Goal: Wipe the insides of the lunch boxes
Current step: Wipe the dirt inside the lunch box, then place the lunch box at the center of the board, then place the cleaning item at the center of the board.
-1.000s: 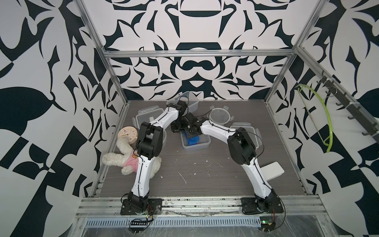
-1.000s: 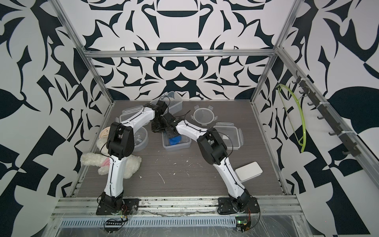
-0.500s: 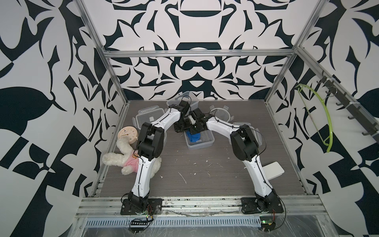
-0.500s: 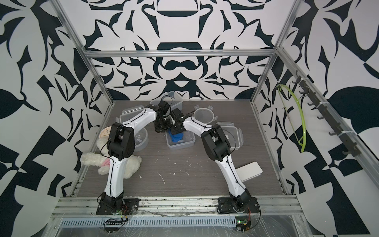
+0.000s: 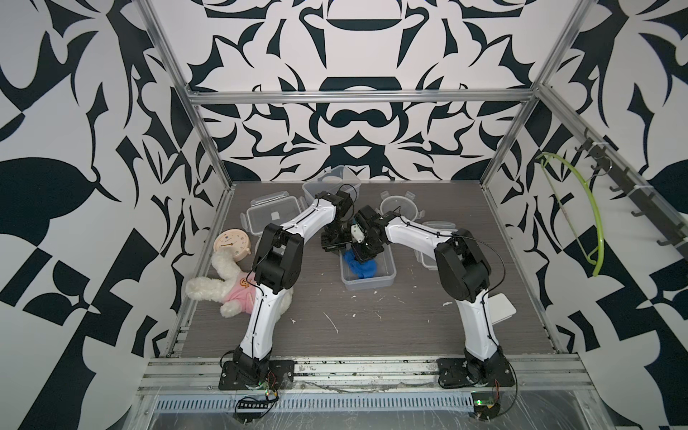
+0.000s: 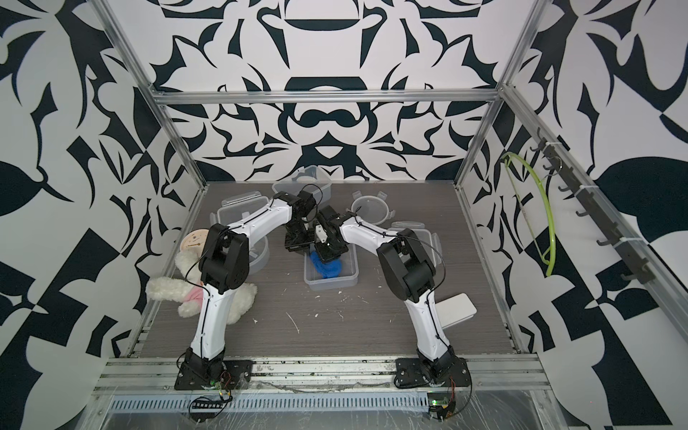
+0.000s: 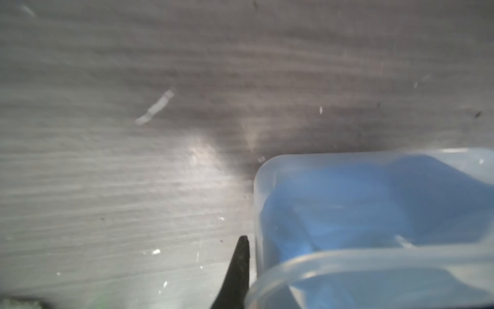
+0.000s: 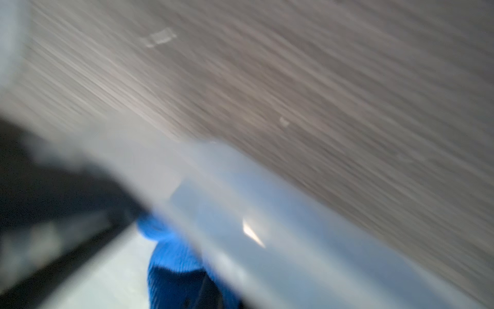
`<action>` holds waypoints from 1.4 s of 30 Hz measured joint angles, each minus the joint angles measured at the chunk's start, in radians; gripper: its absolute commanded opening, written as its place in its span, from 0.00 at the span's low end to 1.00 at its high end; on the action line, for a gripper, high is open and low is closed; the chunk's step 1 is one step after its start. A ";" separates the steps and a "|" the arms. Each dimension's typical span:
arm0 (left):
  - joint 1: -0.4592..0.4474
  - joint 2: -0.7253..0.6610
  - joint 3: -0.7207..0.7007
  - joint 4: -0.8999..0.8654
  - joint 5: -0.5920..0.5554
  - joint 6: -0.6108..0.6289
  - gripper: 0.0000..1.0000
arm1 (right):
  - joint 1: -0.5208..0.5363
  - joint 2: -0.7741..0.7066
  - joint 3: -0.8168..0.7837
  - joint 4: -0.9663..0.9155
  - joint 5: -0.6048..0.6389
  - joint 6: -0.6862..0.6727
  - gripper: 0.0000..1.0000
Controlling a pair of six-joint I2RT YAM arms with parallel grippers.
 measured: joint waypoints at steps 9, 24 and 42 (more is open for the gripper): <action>0.000 0.000 0.001 0.042 -0.010 0.010 0.00 | 0.046 0.003 0.036 -0.232 0.536 -0.044 0.00; 0.043 0.001 0.050 0.013 -0.101 0.025 0.00 | -0.045 -0.542 -0.195 0.156 -0.027 0.019 0.00; 0.113 0.084 0.286 -0.049 -0.124 0.038 0.38 | 0.301 -0.565 -0.638 0.219 -0.079 0.207 1.00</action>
